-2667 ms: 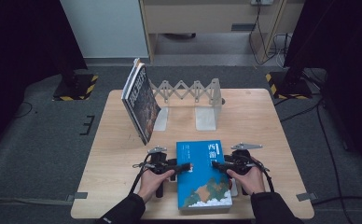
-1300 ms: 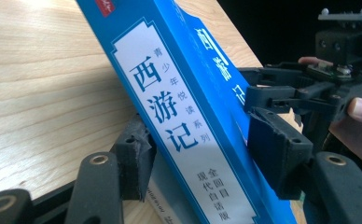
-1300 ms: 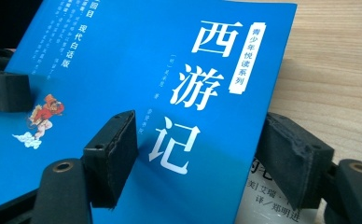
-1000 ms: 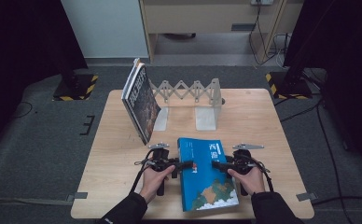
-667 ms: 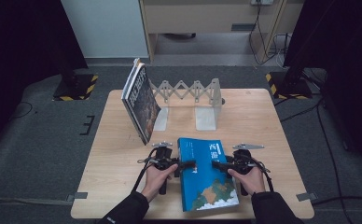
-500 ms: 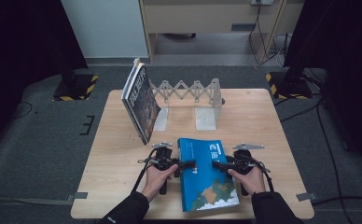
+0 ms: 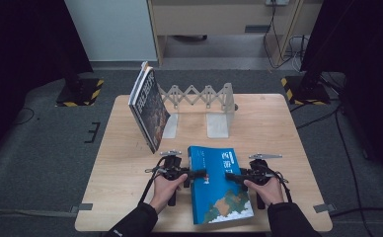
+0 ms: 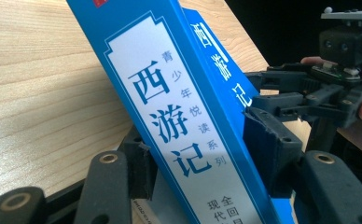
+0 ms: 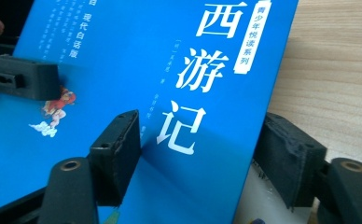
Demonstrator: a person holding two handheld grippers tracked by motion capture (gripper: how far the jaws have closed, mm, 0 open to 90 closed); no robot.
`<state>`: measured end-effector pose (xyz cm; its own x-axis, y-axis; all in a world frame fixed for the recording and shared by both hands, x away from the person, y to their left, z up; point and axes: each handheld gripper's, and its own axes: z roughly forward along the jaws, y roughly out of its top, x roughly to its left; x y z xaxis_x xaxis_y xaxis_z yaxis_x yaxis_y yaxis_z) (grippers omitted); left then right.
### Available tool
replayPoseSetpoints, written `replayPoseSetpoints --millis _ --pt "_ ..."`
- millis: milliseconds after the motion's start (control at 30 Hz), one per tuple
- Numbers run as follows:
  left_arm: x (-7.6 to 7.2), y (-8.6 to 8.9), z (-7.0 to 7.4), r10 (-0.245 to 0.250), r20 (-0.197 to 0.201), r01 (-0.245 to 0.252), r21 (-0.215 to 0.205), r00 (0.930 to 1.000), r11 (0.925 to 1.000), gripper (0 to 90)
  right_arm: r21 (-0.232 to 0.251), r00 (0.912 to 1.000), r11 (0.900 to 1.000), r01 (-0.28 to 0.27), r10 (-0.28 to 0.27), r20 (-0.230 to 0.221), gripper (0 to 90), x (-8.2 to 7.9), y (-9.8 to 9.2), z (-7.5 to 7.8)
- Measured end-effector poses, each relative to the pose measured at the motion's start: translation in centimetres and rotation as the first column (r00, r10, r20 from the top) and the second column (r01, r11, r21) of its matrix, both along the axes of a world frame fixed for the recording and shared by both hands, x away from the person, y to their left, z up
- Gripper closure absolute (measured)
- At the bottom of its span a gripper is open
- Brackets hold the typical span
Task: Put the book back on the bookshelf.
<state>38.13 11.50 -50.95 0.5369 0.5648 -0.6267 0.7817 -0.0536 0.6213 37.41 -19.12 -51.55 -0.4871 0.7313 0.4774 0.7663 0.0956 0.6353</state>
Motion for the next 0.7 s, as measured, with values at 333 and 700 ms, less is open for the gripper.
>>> replayPoseSetpoints --millis 333,700 --pt "0.1 0.3 1.5 0.004 0.057 -0.006 0.035 0.9984 0.9994 48.6 0.015 0.9992 1.000 -0.014 0.013 0.037 40.1 0.7 0.4 0.5" --pt "0.5 0.6 3.4 0.031 0.113 -0.034 0.024 0.9931 0.9991 51.9 0.074 0.9863 0.997 0.002 -0.014 0.164 54.8 0.7 -0.3 2.0"
